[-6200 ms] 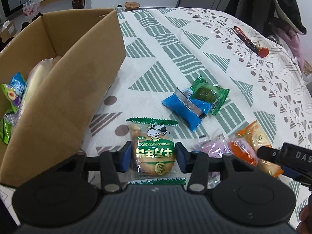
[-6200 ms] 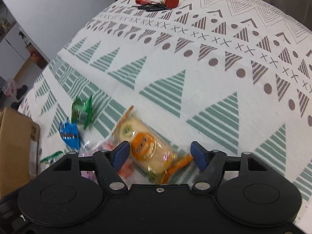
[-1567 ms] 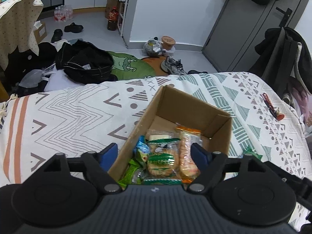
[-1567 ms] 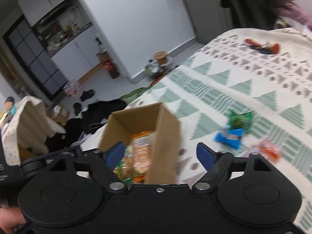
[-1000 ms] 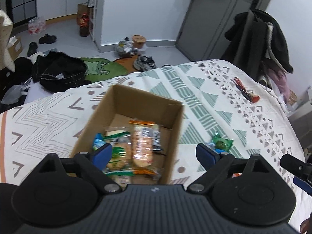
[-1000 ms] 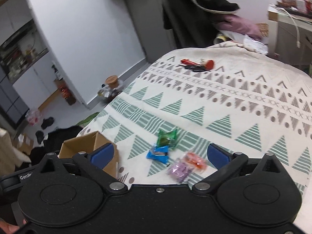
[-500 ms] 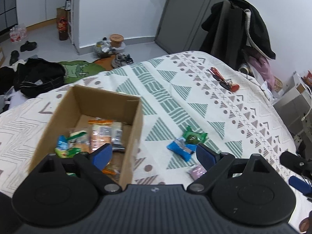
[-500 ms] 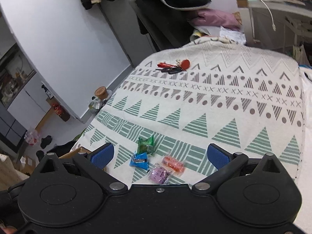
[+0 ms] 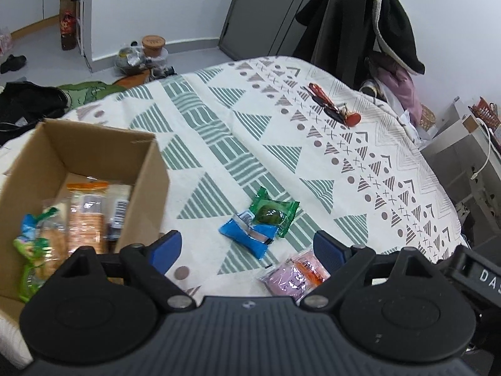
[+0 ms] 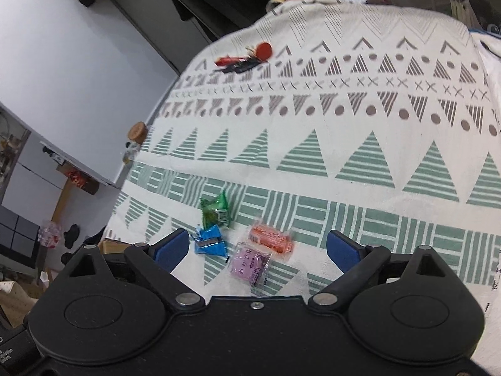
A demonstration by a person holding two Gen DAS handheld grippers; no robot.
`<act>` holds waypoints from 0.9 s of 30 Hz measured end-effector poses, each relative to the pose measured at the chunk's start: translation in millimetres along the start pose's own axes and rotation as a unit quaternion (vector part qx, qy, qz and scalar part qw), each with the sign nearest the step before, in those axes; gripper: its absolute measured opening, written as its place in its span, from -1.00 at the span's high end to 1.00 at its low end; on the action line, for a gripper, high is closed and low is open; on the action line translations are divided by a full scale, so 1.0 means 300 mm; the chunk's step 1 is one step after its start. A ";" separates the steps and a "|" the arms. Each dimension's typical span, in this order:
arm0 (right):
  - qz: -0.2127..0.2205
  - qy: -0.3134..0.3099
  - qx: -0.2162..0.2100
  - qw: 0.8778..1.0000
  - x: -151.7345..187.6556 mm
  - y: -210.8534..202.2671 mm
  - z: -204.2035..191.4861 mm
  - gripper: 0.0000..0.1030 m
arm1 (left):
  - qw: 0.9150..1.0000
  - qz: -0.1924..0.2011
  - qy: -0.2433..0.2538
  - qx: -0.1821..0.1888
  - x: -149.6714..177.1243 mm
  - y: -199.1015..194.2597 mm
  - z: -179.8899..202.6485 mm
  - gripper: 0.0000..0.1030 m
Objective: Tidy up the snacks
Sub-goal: 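Move both open tools back to the remaining snacks, then grasp the blue wrapped candy with the left tool while the right tool grasps the orange candy packet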
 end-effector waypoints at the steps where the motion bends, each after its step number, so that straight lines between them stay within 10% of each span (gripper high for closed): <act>1: -0.004 0.002 0.003 1.000 0.000 0.014 0.004 -0.80 | 1.000 -0.003 -0.001 0.001 0.001 0.019 0.004 -0.74; 27: -0.099 0.065 0.037 0.992 0.039 0.330 0.069 -0.72 | 0.998 -0.040 0.031 -0.043 0.056 0.402 -0.026 -0.41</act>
Point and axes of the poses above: each gripper's, at about its wrist camera, not at the fingertips, and y roughly the way its jaws point, z to its right, x to its underside, the point moved 10 cm from there along y, roughly the way its jaws point, and after that the axes turned 2 degrees about -y, right-handed, at the moved point
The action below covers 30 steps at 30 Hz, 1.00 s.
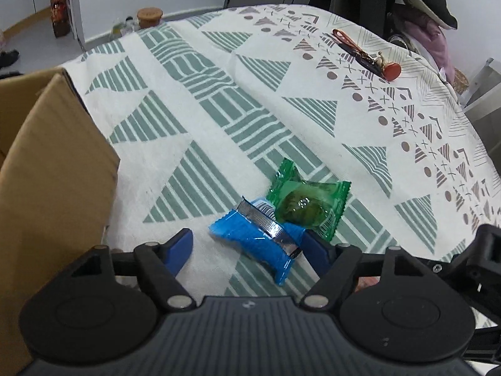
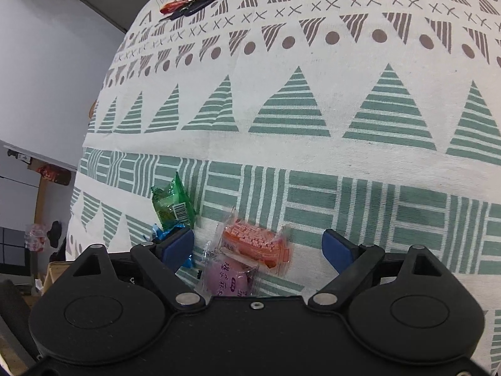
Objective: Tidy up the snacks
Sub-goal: 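Grasp the blue wrapped candy with the left tool while the right tool grasps the orange candy packet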
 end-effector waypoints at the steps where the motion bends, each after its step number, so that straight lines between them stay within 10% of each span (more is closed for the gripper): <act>1: -0.001 0.000 0.001 1.000 0.001 0.005 -0.001 -0.72 | 1.000 0.004 0.006 -0.003 0.000 0.001 0.002 -0.36; 6: 0.001 -0.004 0.013 1.000 0.001 0.019 -0.012 -0.75 | 1.000 0.011 0.007 -0.015 -0.005 -0.002 -0.018 0.47; 22: 0.026 -0.068 0.084 0.994 0.011 0.064 -0.042 -0.67 | 0.999 0.018 -0.032 0.022 -0.009 -0.124 -0.055 0.58; 30: 0.051 -0.079 0.101 0.990 0.004 0.024 -0.009 0.21 | 0.999 0.026 -0.035 0.015 -0.001 -0.193 -0.080 0.58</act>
Point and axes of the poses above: each gripper's, at about its wrist camera, not at the fingertips, and y roughly the way its jaws point, z to its right, x to its underside, the point moved 10 cm from there along y, roughly the way its jaws point, and after that the axes turned 2 degrees about -y, right-handed, at the moved point
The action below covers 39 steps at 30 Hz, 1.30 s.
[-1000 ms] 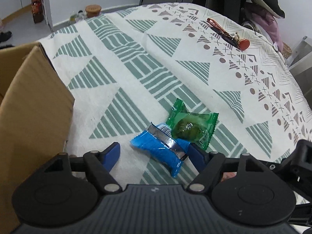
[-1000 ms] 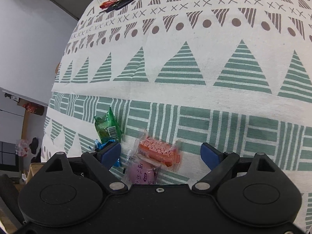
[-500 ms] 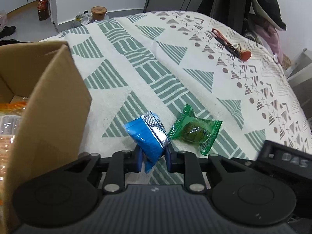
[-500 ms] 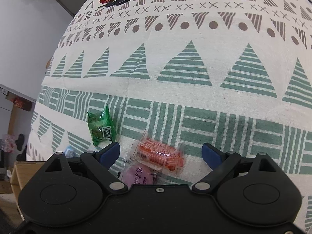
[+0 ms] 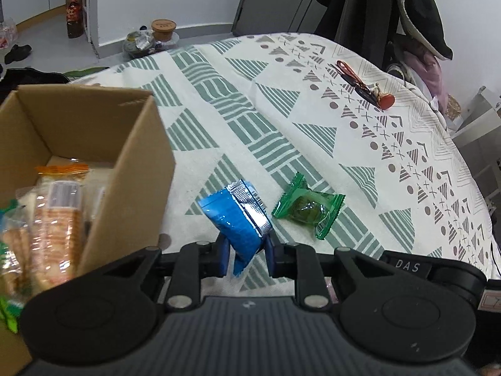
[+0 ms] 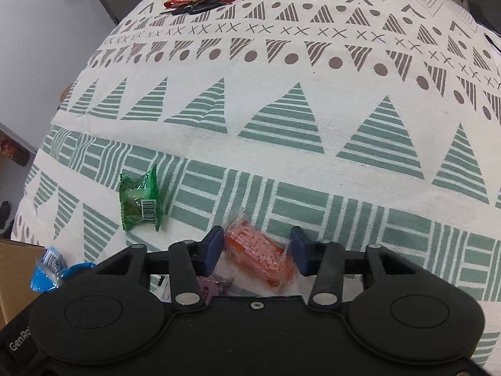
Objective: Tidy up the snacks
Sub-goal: 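Grasp the blue wrapped candy with the left tool while the right tool grasps the orange candy packet, then carry the blue candy and orange candy packet over the cardboard box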
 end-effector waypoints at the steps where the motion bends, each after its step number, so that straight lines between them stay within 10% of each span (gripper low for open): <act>1: -0.001 0.001 -0.003 1.000 0.004 -0.008 0.002 0.22 | 1.000 0.003 0.000 -0.001 -0.001 -0.015 -0.002 0.58; 23: 0.048 0.023 -0.204 0.978 0.011 -0.314 -0.142 0.25 | 0.996 0.077 -0.016 -0.033 -0.053 -0.363 -0.114 0.58; 39: 0.064 -0.069 -0.258 0.962 0.123 -0.461 -0.366 0.28 | 0.990 0.105 -0.061 -0.072 -0.084 -0.542 -0.360 0.58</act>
Point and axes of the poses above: each gripper's, at about its wrist camera, not at the fingertips, and y roughly the way its jaws point, z to its right, x to its underside, the point moved 10 cm from there along y, roughly the way its jaws point, and after that the axes turned 2 degrees about -y, right-handed, at the moved point
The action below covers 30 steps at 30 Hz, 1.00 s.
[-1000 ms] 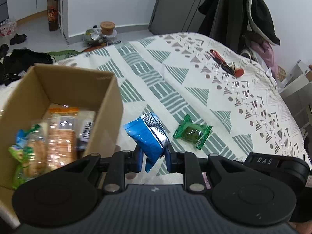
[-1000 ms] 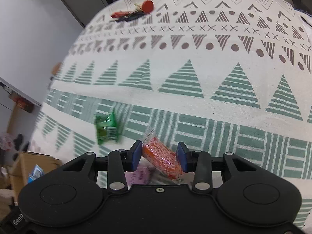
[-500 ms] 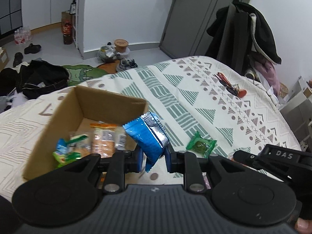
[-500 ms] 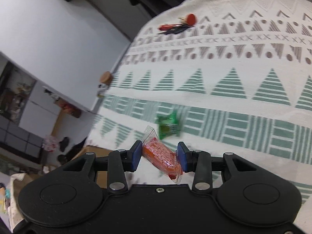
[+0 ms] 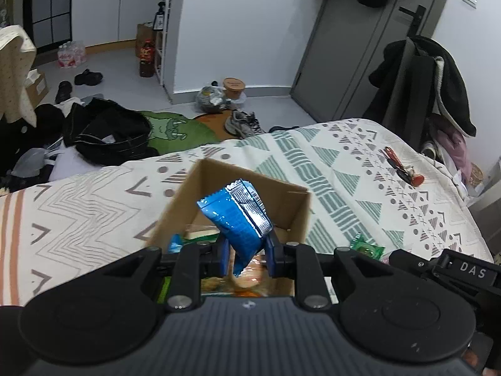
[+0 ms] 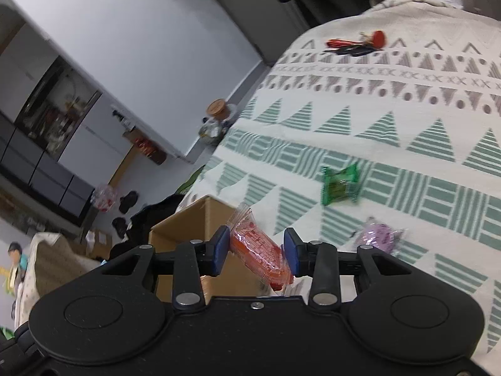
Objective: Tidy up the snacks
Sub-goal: 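Carry the blue candy and orange candy packet over the cardboard box, then open both tools to drop the candies into the box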
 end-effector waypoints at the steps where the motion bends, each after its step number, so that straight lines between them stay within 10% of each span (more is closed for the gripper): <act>1: 0.000 -0.005 -0.004 1.000 0.004 -0.002 -0.019 0.28 | 1.000 -0.001 -0.002 -0.001 -0.001 -0.002 -0.015 0.58; 15: -0.029 -0.066 -0.041 0.997 0.114 0.032 -0.224 0.28 | 0.999 -0.037 -0.028 -0.001 0.036 0.016 -0.138 0.57; 30: -0.078 -0.113 -0.044 0.990 0.235 0.103 -0.301 0.21 | 0.997 -0.058 -0.058 -0.009 0.033 0.023 -0.224 0.09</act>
Point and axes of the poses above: each gripper's, at about its wrist camera, not at the fingertips, and y roughly the way its jaws point, z to its right, x to its underside, the point moved 10 cm from there along y, roughly the way its jaws point, and after that the axes turned 2 degrees about -y, right-handed, at the moved point
